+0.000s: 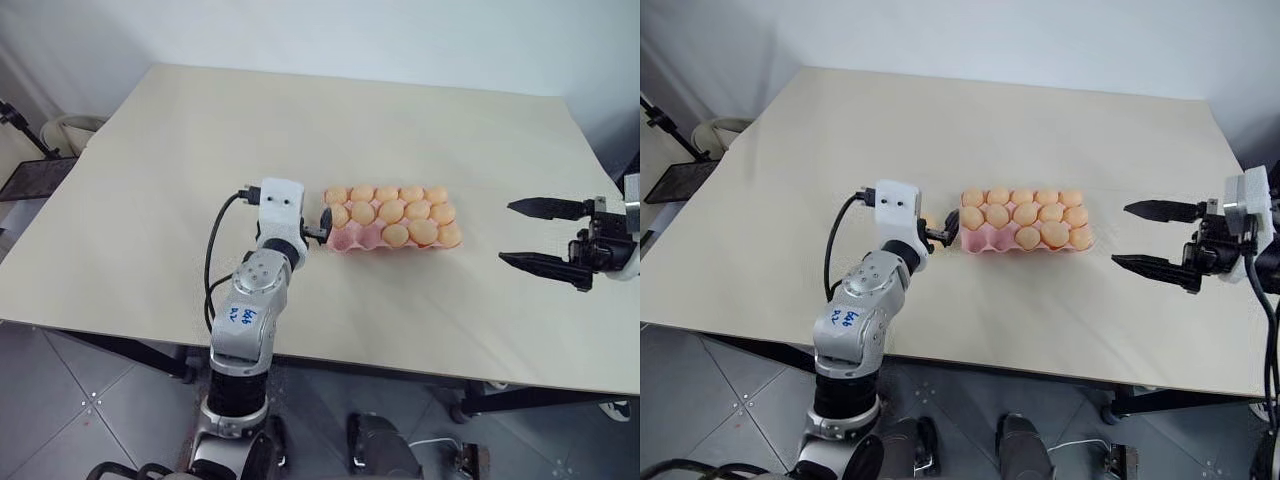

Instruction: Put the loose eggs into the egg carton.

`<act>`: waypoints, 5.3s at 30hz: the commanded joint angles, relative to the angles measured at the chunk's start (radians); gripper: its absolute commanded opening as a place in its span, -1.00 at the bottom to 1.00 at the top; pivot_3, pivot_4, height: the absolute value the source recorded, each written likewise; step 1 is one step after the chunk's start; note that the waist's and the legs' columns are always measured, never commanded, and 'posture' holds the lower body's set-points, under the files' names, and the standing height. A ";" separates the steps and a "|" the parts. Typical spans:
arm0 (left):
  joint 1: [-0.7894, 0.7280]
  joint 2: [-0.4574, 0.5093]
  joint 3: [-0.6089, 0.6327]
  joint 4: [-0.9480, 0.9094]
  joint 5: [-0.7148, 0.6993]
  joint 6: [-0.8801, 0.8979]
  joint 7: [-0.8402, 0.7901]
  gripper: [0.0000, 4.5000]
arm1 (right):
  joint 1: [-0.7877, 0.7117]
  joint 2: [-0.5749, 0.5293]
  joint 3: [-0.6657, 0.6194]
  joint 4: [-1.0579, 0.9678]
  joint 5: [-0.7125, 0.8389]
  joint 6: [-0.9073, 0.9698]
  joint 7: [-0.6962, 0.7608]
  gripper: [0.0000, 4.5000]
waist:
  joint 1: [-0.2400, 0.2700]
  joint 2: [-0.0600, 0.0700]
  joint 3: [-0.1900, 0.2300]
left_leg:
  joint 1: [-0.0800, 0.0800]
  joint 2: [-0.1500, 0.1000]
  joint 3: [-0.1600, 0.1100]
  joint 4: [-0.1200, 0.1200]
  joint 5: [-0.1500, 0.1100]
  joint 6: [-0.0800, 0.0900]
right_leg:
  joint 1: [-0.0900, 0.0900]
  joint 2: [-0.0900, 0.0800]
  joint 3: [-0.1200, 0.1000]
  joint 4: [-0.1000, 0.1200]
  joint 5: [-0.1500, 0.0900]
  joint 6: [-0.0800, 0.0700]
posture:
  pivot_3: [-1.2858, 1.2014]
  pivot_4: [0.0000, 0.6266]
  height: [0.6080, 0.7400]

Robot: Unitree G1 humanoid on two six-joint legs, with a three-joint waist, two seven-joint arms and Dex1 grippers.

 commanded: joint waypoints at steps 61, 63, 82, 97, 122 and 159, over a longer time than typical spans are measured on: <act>-0.029 0.012 0.085 0.204 -0.048 -0.065 0.064 -0.84 | 0.009 -0.012 0.002 -0.017 -0.033 0.025 -0.053 1.00 | 0.000 0.001 0.000 | 0.000 0.000 0.001 0.000 -0.002 -0.003 | 0.000 -0.001 0.000 -0.001 0.000 0.000 | 0.03 -0.52 1.00; -0.018 0.008 0.082 0.187 -0.047 -0.055 0.065 -0.99 | 0.009 -0.012 0.003 -0.015 -0.035 0.025 -0.052 1.00 | 0.000 0.001 0.000 | 0.000 0.000 0.001 0.000 -0.002 -0.003 | 0.000 -0.001 0.000 -0.001 0.000 0.000 | 0.03 -0.52 1.00; 0.044 -0.006 0.046 0.040 -0.038 0.005 0.088 0.58 | -0.008 -0.008 0.027 0.005 -0.056 0.031 -0.053 1.00 | 0.000 0.001 0.000 | 0.000 0.000 0.001 0.000 -0.001 -0.002 | 0.000 -0.001 0.000 -0.001 0.000 0.000 | 0.03 -0.52 1.00; -0.043 0.002 0.106 0.221 -0.085 -0.035 0.049 0.70 | -0.018 0.002 0.036 0.008 -0.068 0.031 -0.062 1.00 | 0.000 0.001 0.000 | 0.000 -0.001 0.001 0.000 -0.002 -0.002 | 0.000 -0.001 0.000 -0.001 0.000 0.000 | 0.03 -0.52 1.00; -0.078 0.076 -0.045 0.147 -0.127 -0.065 -0.118 -0.34 | 0.006 -0.006 0.023 -0.020 -0.064 0.041 -0.098 1.00 | 0.001 0.001 0.000 | 0.000 0.000 0.001 0.000 -0.003 -0.004 | 0.000 -0.001 0.000 -0.001 0.000 0.000 | 0.03 -0.52 1.00; -0.221 0.074 -0.107 0.368 -0.141 -0.167 -0.259 0.99 | 0.136 -0.024 -0.076 -0.144 -0.026 0.083 -0.174 1.00 | -0.001 0.001 0.000 | 0.000 -0.001 0.001 -0.001 -0.001 -0.001 | -0.001 -0.001 0.000 -0.002 0.000 0.000 | 0.03 -0.52 1.00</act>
